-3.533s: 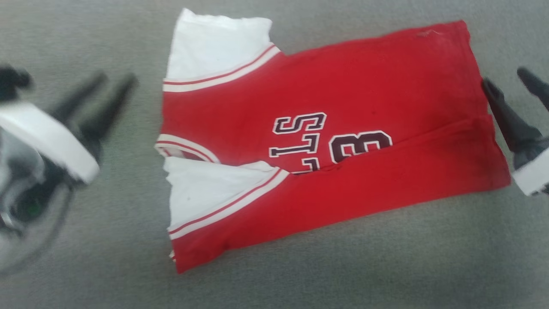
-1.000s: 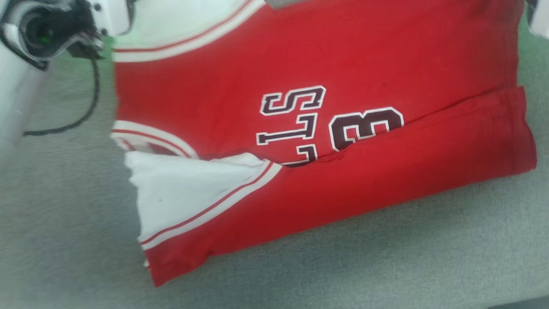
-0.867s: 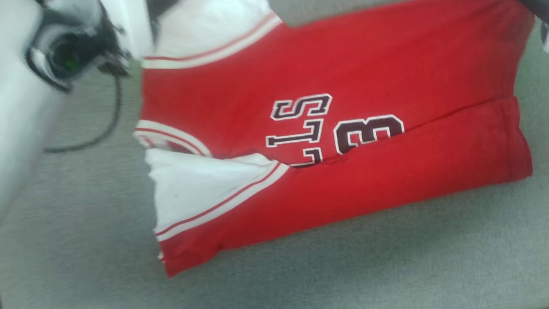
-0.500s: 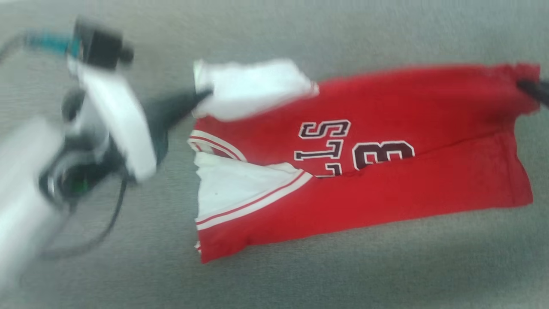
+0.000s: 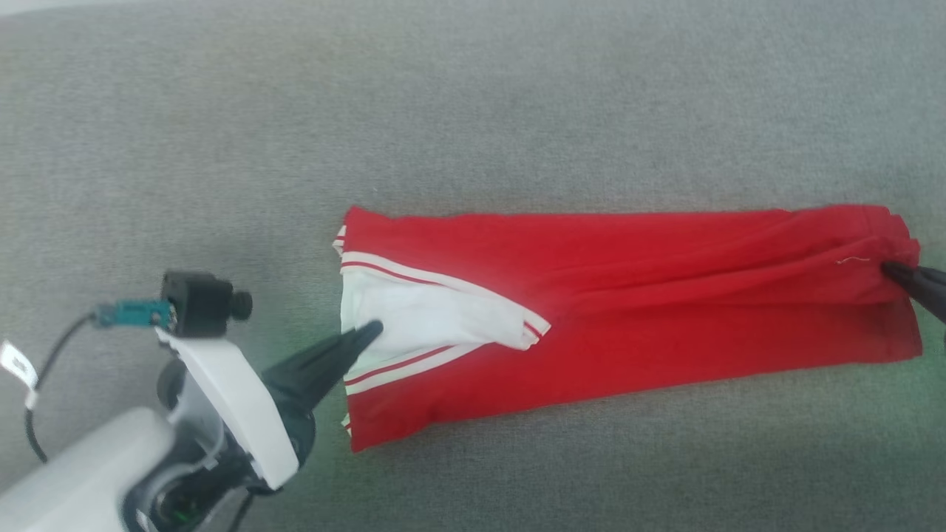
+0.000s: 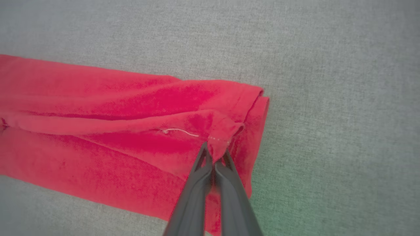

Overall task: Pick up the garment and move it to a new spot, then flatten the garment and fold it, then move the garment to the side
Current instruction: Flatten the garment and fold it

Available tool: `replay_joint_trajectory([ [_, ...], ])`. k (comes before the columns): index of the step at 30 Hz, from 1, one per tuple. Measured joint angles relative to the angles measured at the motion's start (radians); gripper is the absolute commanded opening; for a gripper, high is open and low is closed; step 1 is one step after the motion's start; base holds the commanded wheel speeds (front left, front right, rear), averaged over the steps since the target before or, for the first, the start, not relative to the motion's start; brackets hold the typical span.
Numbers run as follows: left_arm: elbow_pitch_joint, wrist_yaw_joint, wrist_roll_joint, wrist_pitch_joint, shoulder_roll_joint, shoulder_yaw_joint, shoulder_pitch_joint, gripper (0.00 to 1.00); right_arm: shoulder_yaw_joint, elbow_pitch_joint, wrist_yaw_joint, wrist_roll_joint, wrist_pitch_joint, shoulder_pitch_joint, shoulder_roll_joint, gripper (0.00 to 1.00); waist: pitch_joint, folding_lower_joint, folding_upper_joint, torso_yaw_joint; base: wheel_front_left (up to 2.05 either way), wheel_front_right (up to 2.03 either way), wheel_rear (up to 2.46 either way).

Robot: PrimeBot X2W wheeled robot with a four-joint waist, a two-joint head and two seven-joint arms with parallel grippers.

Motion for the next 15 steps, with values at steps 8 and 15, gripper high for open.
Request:
replay_joint_trajectory([
  [8, 0.133, -0.001, 0.053, -0.062, -0.056, -0.031, 0.037, 0.00, -0.007, 0.075, 0.000, -0.030, -0.049, -0.001, 0.076, 0.00, 0.040, 0.0000, 0.0000, -0.028, 0.00, 0.00, 0.00],
  [15, 0.199, -0.018, 0.080, -0.124, -0.101, -0.026, 0.036, 1.00, -0.020, 0.098, 0.000, -0.047, -0.081, -0.004, 0.091, 1.00, 0.035, 0.0000, 0.0000, -0.013, 0.00, 0.00, 0.00],
])
